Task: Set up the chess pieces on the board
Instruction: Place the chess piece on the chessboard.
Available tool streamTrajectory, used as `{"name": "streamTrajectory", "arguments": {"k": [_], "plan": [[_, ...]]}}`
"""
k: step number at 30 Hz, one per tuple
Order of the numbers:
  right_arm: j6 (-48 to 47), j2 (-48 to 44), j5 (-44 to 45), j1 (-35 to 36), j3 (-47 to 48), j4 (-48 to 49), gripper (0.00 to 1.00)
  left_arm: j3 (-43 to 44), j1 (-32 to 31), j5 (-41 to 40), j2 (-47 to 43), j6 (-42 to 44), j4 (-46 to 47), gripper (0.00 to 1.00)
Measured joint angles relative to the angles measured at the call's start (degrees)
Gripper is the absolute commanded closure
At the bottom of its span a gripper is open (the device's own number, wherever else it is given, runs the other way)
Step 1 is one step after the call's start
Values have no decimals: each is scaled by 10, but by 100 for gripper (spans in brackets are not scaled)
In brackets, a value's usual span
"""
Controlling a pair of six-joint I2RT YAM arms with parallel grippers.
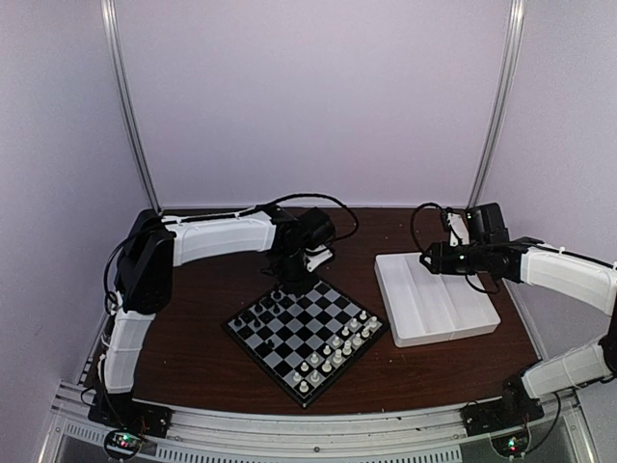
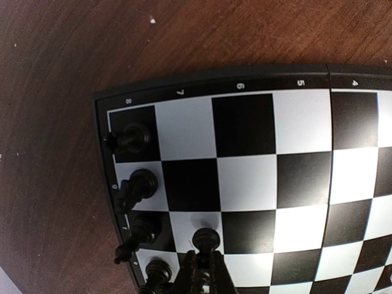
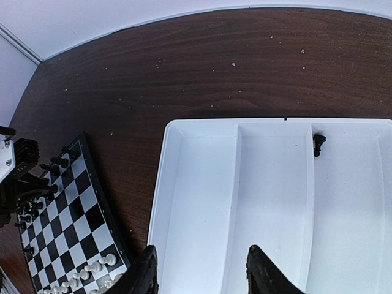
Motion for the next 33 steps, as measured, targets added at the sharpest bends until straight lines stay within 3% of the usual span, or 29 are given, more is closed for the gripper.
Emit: {"name": "streamTrajectory", "arguments": {"k": [29, 33], "plan": [[0, 0, 0, -1, 0, -3, 50, 5, 2, -17, 10, 10, -6, 99], [0, 0, 0, -1, 0, -3, 50, 5, 2, -17, 10, 10, -6, 90]]}}
